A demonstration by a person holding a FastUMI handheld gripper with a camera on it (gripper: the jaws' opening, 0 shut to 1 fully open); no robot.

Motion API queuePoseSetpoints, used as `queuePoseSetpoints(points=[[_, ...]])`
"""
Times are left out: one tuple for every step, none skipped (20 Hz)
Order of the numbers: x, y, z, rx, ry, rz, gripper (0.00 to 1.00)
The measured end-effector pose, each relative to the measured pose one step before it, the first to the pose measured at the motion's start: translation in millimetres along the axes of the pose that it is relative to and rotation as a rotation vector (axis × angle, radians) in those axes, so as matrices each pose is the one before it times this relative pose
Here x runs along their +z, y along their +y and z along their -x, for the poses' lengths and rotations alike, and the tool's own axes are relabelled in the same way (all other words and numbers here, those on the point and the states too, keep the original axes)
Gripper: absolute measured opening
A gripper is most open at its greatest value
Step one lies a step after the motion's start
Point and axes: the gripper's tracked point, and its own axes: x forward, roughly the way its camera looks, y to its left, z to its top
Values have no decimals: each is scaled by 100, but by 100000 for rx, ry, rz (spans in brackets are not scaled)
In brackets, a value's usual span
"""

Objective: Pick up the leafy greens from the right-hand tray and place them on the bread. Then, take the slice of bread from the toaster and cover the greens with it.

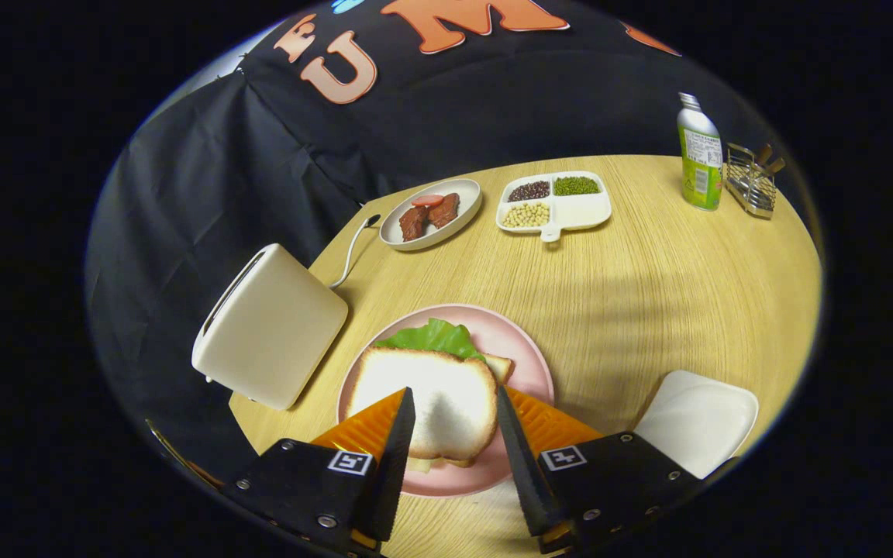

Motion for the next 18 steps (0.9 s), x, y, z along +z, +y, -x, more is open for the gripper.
queuePoseSetpoints(points=[[278, 33, 245, -498, -1857, 1319, 65], [354, 40, 130, -391, -1566, 1370, 68], [162, 145, 292, -292, -1256, 1127, 70], [399, 135, 245, -442, -1597, 1089, 75], [422, 67, 300, -855, -2089, 1092, 78], [633, -105, 248, -1279, -2464, 1151, 83], [597, -115, 367, -1682, -2588, 1053, 85], [739, -166, 395, -1720, -2738, 1376, 88], [692, -74, 397, -1857, -3024, 1399, 89], [872, -188, 515, -1977, -3261, 1560, 90], [848, -103, 481, -1596, -3580, 1105, 91], [735, 136, 444, -328, -2565, 686, 92], [450, 305, 576, 410, -2079, 199, 91], [646, 217, 408, 191, -2398, 252, 92], [827, 52, 377, -276, -3194, 380, 92], [918, -112, 401, -847, -3747, 1181, 92], [827, -209, 338, -1565, -3263, 1329, 91], [794, -220, 325, -1631, -2892, 1610, 92]])
